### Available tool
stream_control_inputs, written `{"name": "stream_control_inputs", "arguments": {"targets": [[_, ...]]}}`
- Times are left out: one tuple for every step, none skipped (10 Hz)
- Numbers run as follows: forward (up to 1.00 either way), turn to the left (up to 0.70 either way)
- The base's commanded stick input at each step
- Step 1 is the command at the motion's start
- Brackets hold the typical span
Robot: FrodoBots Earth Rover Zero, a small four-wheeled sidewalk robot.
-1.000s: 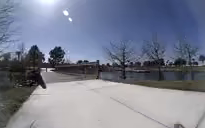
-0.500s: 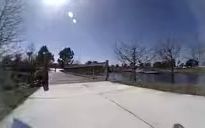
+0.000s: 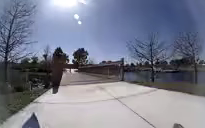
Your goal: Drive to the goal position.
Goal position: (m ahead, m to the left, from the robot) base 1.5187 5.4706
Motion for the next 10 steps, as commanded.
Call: {"name": "stream_control_inputs", "arguments": {"targets": [[0.85, 0.00], [0.85, 0.00], [0.85, 0.00], [0.85, 0.00], [0.85, 0.00], [0.85, 0.00], [0.85, 0.00], [0.85, 0.00], [0.85, 0.00], [0.85, 0.00]]}}
